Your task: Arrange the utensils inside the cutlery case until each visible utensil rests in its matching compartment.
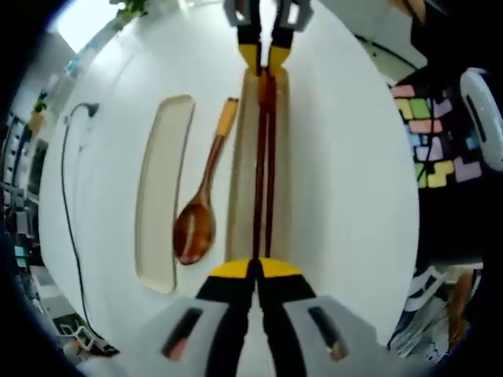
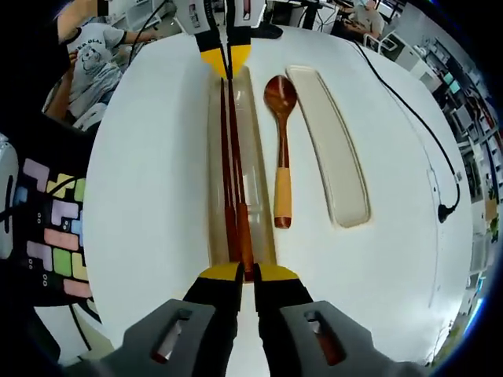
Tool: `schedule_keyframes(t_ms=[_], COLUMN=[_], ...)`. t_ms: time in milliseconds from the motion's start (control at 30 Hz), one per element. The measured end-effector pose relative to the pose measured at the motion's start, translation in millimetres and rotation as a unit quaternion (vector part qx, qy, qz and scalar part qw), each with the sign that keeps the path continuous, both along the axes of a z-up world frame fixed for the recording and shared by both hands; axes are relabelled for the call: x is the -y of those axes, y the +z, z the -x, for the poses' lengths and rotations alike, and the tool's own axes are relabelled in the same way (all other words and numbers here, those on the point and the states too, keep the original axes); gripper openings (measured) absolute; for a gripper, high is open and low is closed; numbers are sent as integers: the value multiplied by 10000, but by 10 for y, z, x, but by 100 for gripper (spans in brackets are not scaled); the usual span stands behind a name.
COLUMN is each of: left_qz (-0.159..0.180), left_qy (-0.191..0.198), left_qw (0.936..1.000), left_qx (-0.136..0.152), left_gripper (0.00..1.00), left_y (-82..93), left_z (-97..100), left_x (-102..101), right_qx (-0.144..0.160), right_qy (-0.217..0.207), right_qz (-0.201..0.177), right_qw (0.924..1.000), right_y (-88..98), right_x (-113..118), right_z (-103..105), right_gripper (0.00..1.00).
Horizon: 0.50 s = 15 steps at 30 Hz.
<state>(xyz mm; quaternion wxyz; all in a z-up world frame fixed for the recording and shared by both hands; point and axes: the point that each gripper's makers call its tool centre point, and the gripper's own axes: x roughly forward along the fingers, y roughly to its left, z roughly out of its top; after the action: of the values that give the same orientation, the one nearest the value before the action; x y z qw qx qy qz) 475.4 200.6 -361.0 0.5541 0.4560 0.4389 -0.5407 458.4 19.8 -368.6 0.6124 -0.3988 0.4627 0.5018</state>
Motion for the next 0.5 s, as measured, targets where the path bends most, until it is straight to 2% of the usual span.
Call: schedule_keyframes(t_ms=[500], left_qz=[161], left_qy=[92], left_qw=[9998], left_qx=[-10], left_gripper=[2], left_y=[-48], left_z=[9], left_x=[10], right_qx=[-21], right_qy=[-37], right_qz=[-15], right_qw=[10000], right_y=[-25], right_x=[0], right_z=[2], right_gripper=[5])
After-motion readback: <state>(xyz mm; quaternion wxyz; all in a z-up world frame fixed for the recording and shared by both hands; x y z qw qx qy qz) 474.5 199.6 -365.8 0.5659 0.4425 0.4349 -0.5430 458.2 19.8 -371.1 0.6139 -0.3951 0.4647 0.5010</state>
